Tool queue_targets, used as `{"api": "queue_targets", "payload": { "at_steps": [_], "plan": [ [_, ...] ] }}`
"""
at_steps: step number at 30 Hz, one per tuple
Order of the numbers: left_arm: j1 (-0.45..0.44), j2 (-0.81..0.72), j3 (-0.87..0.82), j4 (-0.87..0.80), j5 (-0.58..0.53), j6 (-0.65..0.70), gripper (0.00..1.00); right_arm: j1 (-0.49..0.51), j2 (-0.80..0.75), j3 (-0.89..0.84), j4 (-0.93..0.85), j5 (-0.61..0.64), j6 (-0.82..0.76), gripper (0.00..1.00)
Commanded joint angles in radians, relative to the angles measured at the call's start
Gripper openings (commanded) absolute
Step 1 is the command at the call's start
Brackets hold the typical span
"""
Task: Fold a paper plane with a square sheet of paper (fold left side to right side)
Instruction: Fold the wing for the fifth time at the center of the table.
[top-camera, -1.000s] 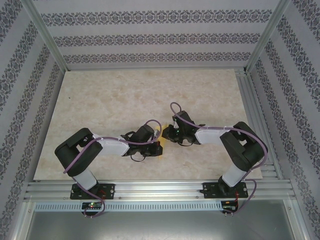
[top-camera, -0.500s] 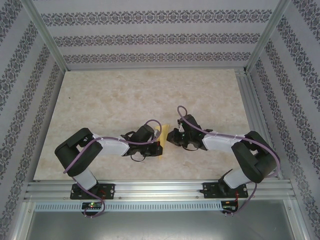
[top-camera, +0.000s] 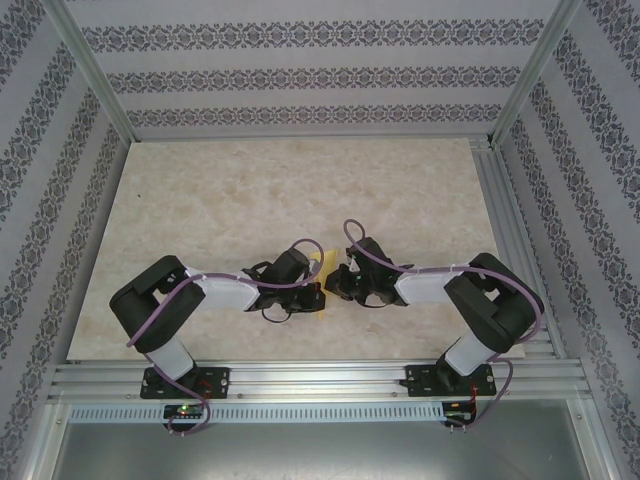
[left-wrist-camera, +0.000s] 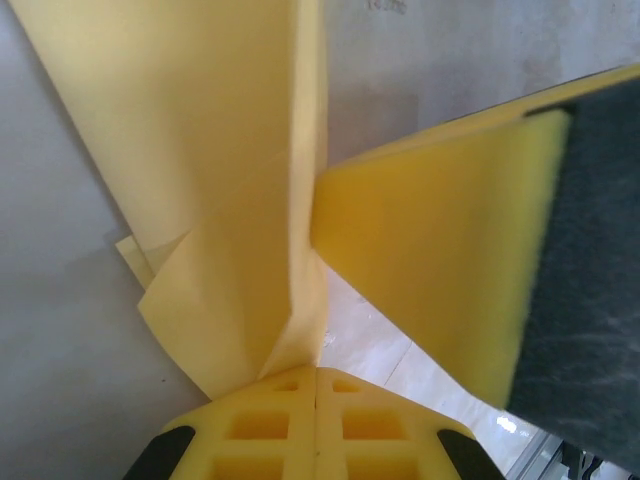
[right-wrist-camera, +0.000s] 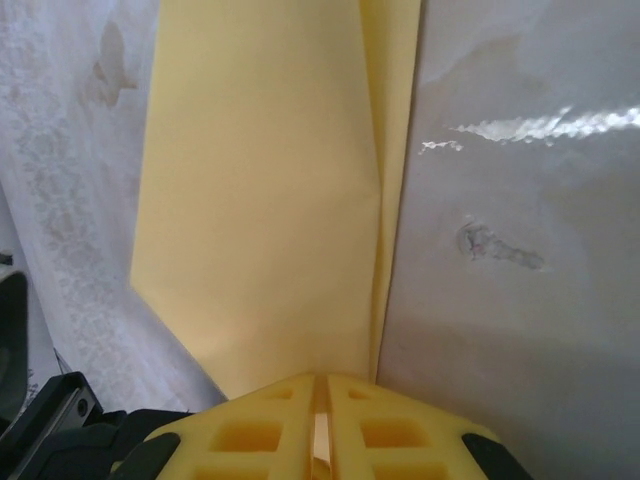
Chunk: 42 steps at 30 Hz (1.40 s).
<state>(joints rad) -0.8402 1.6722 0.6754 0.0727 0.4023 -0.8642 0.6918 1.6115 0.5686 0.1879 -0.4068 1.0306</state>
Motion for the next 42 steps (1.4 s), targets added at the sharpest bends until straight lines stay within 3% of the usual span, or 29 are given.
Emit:
{"api": "queue_targets", "payload": {
  "at_steps": [1,10,42],
  "plan": [
    [-0.013,0.027,-0.001,-0.074,-0.025,0.03,0.0,-0.003,0.037,0.054,-0.003,0.004,-0.028,0.12],
    [-0.014,0.022,-0.01,-0.071,-0.024,0.029,0.0,-0.042,0.074,0.102,-0.083,0.057,-0.109,0.12],
    [-0.026,0.014,-0.02,-0.071,-0.024,0.025,0.0,-0.2,0.305,0.389,-0.187,0.068,-0.344,0.12]
  ]
}}
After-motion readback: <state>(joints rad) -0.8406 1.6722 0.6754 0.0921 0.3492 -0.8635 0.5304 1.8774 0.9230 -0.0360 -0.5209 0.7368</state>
